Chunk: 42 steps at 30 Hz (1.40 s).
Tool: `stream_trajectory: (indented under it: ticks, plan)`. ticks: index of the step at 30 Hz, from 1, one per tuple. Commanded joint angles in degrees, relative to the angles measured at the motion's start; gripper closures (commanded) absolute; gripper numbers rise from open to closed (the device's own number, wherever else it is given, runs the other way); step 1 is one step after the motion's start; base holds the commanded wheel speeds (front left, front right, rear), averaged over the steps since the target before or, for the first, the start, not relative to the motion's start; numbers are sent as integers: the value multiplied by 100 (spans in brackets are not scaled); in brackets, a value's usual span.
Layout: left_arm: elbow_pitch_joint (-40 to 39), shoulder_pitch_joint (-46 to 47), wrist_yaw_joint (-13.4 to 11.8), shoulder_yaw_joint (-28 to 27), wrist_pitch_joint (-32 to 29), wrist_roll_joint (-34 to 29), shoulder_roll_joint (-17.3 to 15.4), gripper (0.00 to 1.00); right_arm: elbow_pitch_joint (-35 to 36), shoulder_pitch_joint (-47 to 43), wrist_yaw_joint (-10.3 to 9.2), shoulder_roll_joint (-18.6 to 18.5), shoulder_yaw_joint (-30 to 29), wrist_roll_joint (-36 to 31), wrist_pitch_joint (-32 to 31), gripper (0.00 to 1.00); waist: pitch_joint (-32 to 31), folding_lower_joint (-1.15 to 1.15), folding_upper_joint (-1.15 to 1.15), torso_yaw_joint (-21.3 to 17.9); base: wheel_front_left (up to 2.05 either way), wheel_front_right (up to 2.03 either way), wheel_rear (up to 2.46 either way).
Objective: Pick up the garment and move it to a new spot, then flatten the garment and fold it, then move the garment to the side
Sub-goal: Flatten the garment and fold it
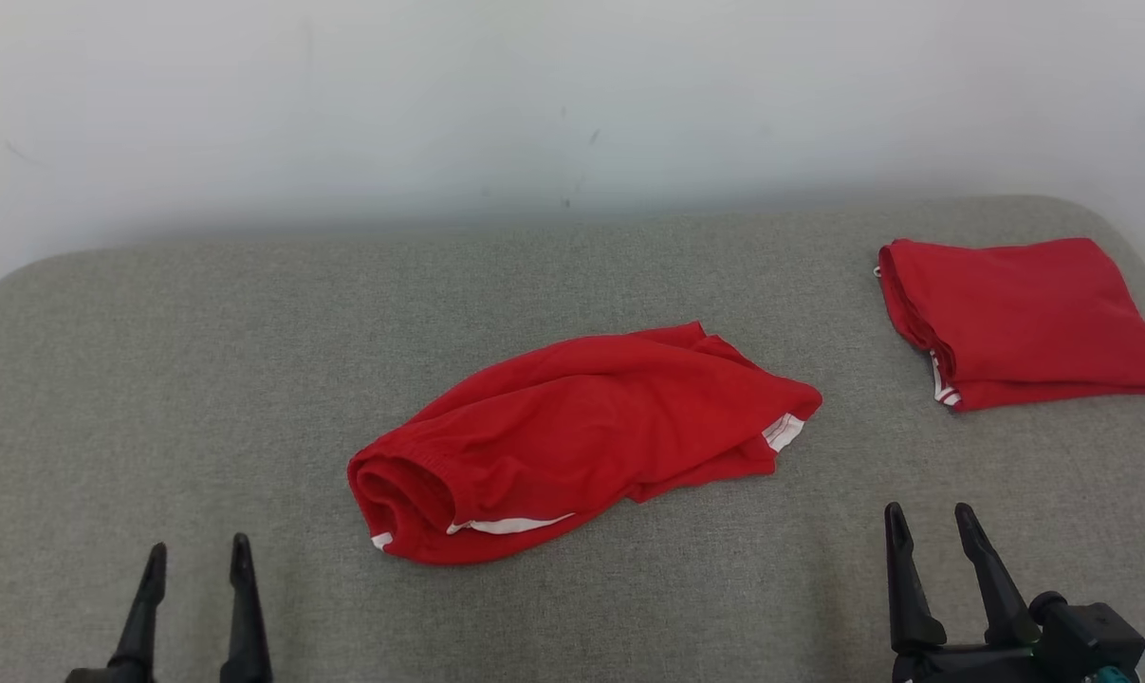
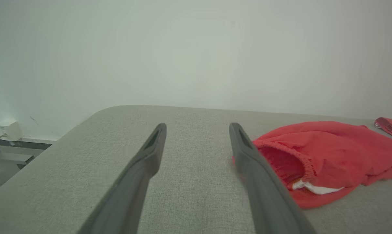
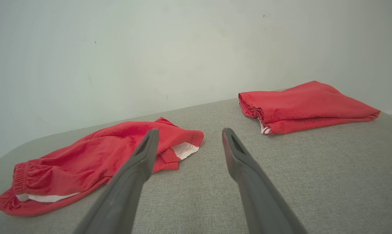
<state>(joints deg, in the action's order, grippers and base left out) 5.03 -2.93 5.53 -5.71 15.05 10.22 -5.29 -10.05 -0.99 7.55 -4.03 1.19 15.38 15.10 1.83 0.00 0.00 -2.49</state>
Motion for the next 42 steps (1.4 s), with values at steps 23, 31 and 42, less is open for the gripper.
stream_trajectory:
  ticks: [23,31,42]
  plan:
    - [2116,1604,189,1780,17,365,-367,0,-117,418,-15,-12,155,70,5,0,752,0,0,-928,0,0,0]
    - [2556,1887,189,1952,17,573,-376,100,-128,366,-15,-36,78,1,4,0,755,0,0,-910,0,0,0]
    - [1470,1598,190,2100,17,687,-351,100,-193,174,-15,-85,-29,-14,4,0,326,0,0,-288,0,0,0]
